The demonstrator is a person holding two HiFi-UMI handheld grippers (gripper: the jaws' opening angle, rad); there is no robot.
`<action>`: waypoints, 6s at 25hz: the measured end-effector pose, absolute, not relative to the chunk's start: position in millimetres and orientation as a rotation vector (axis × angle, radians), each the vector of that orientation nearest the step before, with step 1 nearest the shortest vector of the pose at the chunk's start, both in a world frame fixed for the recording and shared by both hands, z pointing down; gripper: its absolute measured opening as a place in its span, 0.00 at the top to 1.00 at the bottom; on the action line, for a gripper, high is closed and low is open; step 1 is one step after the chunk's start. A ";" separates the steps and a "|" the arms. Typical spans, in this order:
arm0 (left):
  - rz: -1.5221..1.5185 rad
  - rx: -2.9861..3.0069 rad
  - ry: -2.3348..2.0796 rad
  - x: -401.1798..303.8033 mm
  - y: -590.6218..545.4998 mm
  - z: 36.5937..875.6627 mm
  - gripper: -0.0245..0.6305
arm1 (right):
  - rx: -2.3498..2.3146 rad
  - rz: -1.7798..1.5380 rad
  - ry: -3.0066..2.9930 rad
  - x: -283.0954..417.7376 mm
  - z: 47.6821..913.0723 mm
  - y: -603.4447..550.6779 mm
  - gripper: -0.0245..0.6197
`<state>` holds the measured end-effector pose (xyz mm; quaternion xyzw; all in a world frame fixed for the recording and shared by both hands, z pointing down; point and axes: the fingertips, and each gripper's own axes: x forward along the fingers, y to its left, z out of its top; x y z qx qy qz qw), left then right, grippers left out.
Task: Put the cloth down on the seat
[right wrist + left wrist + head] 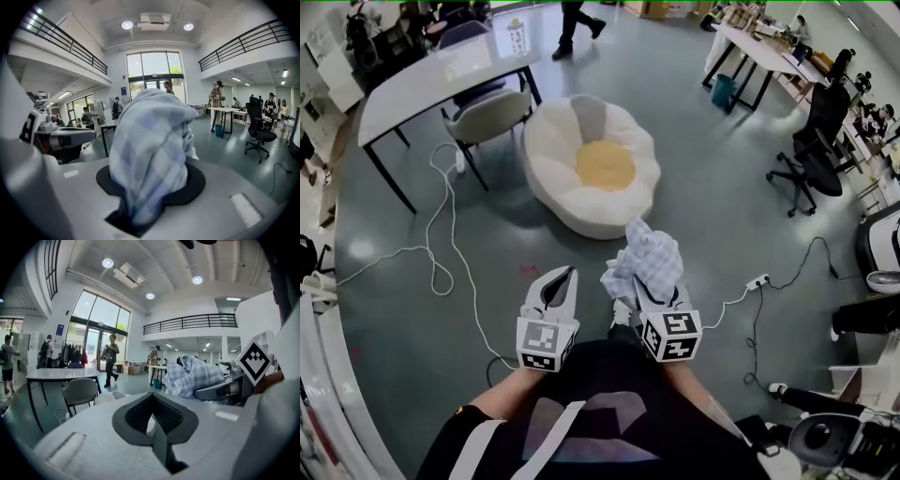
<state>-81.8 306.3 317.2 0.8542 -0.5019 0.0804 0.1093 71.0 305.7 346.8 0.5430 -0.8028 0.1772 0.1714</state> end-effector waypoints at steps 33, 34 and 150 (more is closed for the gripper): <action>0.217 2.357 -1.721 32.3 111.4 308.3 0.96 | 1.203 0.464 -2.466 162.8 350.6 90.6 0.70; 0.216 2.359 -1.717 33.0 106.8 308.7 0.96 | 1.199 0.463 -2.463 162.2 351.4 87.4 0.70; 0.439 1.696 -1.768 -114.7 -330.8 914.9 0.96 | 0.735 0.749 -1.899 21.4 996.5 -372.5 0.65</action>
